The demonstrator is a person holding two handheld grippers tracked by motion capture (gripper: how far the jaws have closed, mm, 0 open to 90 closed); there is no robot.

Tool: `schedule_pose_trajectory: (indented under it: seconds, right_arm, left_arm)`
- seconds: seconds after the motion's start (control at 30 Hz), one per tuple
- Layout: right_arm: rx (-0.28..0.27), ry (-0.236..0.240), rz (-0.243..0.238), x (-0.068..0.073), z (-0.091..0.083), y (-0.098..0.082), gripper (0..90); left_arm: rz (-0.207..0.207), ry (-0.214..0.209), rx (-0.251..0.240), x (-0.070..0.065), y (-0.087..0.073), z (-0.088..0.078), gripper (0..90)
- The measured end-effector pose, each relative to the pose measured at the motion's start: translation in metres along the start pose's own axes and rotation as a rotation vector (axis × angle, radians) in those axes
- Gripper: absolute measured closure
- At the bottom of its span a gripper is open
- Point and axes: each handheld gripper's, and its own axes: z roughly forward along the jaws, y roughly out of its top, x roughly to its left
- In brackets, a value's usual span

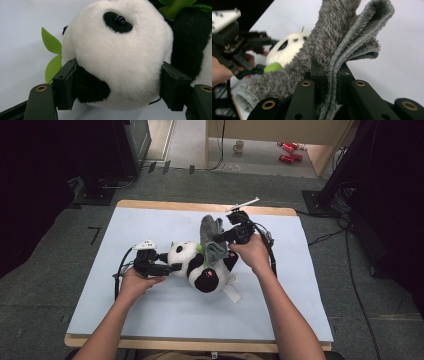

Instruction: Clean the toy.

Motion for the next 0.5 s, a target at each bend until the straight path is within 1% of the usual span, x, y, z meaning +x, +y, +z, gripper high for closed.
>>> schedule_pose_trajectory:
  seconds: [0.07, 0.1, 0.13, 0.17, 0.2, 0.27, 0.37, 0.4, 0.5]
  right_arm:
    - [0.057, 0.008, -0.009, 0.000, 0.016, -0.005, 79.9]
    - [0.056, 0.020, -0.002, -0.001, 0.021, -0.009, 79.5]
    - [0.037, 0.034, 0.012, -0.003, 0.023, -0.012, 79.4]
    - [0.026, 0.043, 0.028, -0.005, 0.023, -0.014, 79.4]
    - [0.020, 0.042, 0.034, -0.006, 0.022, -0.016, 79.5]
    - [0.011, 0.021, 0.025, -0.009, 0.019, -0.020, 79.7]
    - [0.003, -0.006, 0.030, -0.014, 0.014, -0.025, 79.8]
    - [0.003, -0.010, 0.029, -0.017, 0.012, -0.027, 79.9]
    - [0.003, -0.009, 0.052, -0.024, 0.007, -0.033, 79.9]
  left_arm:
    - [0.009, 0.003, 0.015, 0.000, -0.001, 0.000, 27.3]
    - [0.009, 0.005, 0.019, 0.000, -0.001, 0.000, 27.3]
    - [-0.001, 0.002, 0.022, 0.001, -0.001, 0.000, 27.3]
    - [-0.007, 0.001, 0.021, 0.001, -0.001, 0.000, 27.3]
    - [-0.008, 0.004, 0.018, 0.000, -0.001, 0.000, 27.4]
    - [-0.010, 0.007, 0.014, -0.002, 0.000, 0.001, 27.5]
    - [-0.016, 0.005, 0.012, -0.002, 0.000, 0.001, 27.5]
    - [-0.019, 0.003, 0.011, -0.001, 0.000, 0.001, 27.5]
    - [-0.027, -0.001, 0.004, -0.001, 0.001, 0.001, 27.5]
